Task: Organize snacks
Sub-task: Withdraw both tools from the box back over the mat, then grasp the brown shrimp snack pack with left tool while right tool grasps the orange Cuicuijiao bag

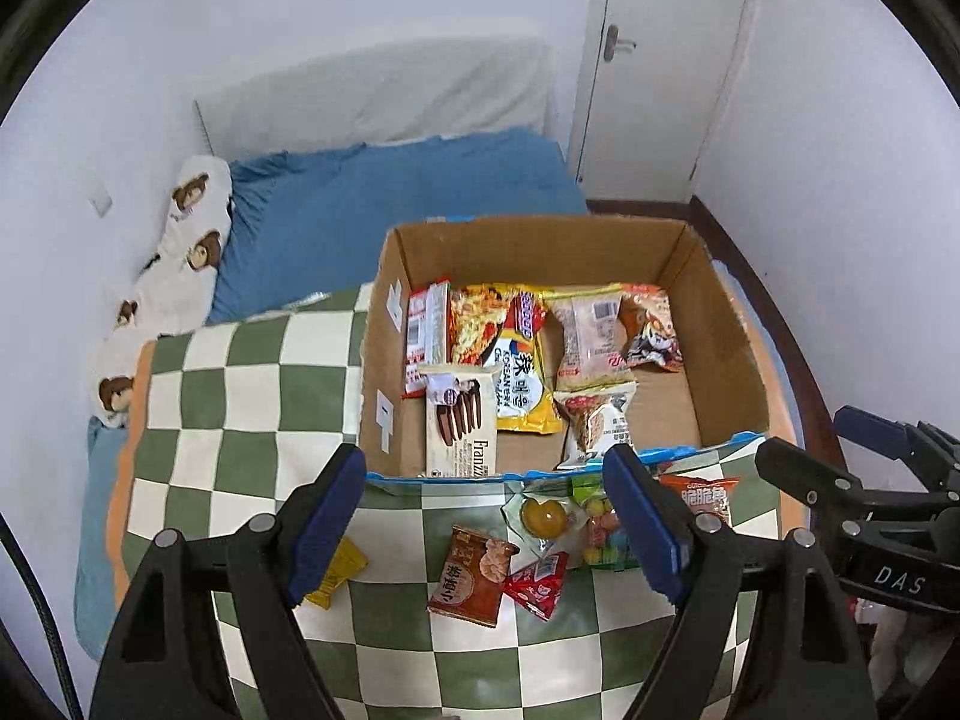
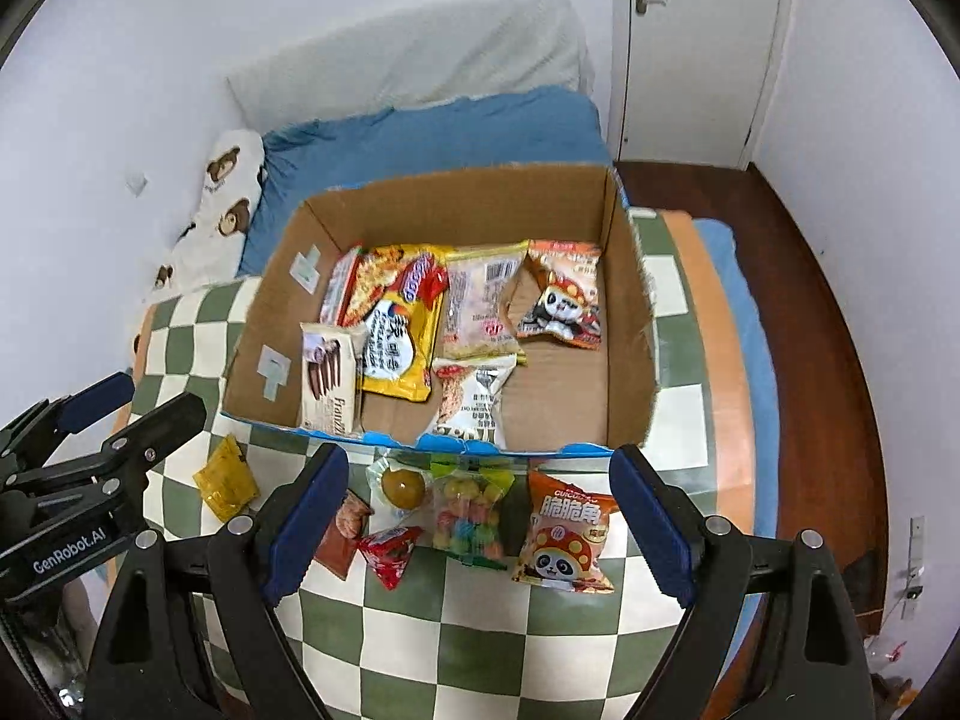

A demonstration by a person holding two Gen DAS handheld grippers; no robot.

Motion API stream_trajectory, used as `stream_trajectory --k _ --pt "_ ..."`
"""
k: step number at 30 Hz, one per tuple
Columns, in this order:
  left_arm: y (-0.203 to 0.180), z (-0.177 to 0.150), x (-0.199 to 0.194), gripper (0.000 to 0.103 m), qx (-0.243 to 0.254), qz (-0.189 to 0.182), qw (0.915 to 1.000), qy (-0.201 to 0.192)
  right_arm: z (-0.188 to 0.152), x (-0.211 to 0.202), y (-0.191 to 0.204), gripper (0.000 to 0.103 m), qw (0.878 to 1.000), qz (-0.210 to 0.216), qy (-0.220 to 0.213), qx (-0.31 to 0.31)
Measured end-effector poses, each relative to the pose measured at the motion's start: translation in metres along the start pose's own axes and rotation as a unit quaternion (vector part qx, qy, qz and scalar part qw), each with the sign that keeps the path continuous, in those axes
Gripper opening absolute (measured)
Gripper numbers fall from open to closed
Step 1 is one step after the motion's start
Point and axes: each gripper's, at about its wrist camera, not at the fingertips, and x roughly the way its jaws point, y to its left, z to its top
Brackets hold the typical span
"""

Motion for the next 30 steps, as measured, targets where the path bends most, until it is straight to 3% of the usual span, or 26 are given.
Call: stream_trajectory --k 6,12,20,26,30 --pt "0.0 -0.012 -0.006 0.081 -0.006 -0.008 1.0 0.002 -0.01 -0.024 0.005 0.091 1.0 0.014 -0.02 0.004" --pt "0.015 -0.034 0.025 0.081 -0.026 0.008 0.9988 0.04 -0.021 -0.011 -0.006 0.091 0.999 0.019 -0.003 0.028" --pt "0.029 -0.081 0.113 0.08 -0.025 0.025 0.9882 0.149 -0.06 0.085 -0.064 0.091 0.99 -0.01 0.09 0.106" --pt "0.016 -0.107 0.186 0.08 -0.005 0.018 0.9725 0.232 -0.077 0.142 -0.081 0.091 0.984 -0.03 0.128 0.122" --pt "0.012 -0.116 0.212 0.08 -0.006 0.005 0.9679 0.251 -0.078 0.17 -0.078 0.091 0.982 -0.039 0.146 0.114"
